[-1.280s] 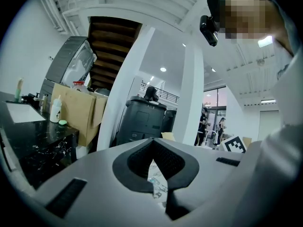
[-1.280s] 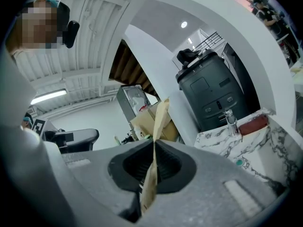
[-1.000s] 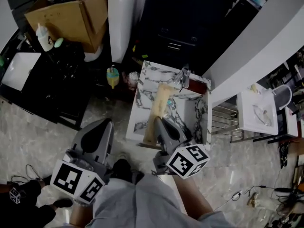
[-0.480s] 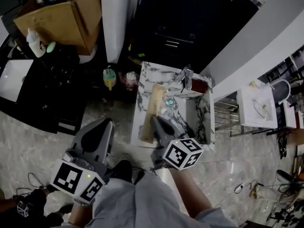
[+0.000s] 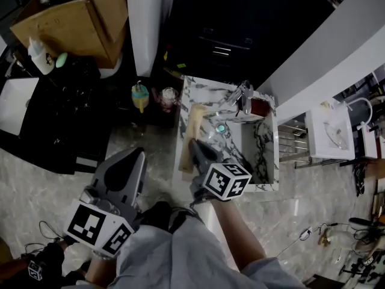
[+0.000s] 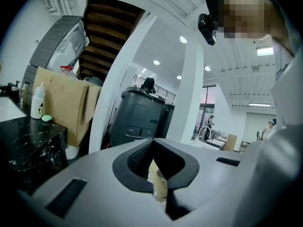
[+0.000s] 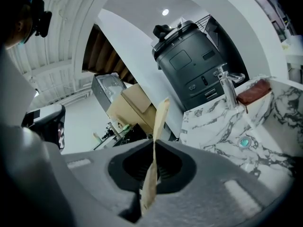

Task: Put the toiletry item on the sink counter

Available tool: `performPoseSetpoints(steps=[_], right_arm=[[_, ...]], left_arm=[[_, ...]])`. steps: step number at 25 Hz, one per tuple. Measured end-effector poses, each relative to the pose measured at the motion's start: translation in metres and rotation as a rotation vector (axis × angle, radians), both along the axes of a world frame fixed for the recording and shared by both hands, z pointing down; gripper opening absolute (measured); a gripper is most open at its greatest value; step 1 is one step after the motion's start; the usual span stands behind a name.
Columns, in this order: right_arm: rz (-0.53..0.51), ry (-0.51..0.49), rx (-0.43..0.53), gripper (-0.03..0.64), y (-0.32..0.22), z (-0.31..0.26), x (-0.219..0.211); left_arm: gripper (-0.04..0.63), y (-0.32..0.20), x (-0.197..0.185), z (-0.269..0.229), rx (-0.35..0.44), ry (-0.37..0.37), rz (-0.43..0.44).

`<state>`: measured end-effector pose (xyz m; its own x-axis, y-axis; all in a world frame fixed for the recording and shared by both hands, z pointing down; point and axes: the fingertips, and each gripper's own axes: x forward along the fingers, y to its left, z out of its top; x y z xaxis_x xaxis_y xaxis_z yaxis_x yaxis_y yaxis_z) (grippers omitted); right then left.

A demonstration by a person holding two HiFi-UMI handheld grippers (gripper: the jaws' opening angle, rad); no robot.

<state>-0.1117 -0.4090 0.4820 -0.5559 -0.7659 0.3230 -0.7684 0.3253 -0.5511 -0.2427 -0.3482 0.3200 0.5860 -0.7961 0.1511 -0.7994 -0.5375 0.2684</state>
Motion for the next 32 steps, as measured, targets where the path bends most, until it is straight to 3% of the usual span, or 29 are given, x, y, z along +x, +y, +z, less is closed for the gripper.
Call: performPoseSetpoints(steps=[5, 17, 23, 32], right_arm=[[-0.009, 0.059, -0.026, 0.003, -0.013, 0.024, -0.009], [-0.004, 0.090, -0.110, 0.003, -0.033, 0.069, -0.015], [-0.040, 0.149, -0.112, 0.003, -0.037, 0.081, -0.016], [-0.119, 0.156, -0.109, 0.006, -0.046, 0.090, -0.014]], left_arm=[[0.005, -0.010, -0.006, 0.004, -0.009, -0.003, 0.002], [0.005, -0.024, -0.007, 0.009, -0.022, 0.001, 0.010], [0.005, -0.024, -0.011, 0.013, -0.030, 0.001, 0.003], [0.005, -0.026, -0.011, 0.018, -0.041, -0.001, 0.004]])
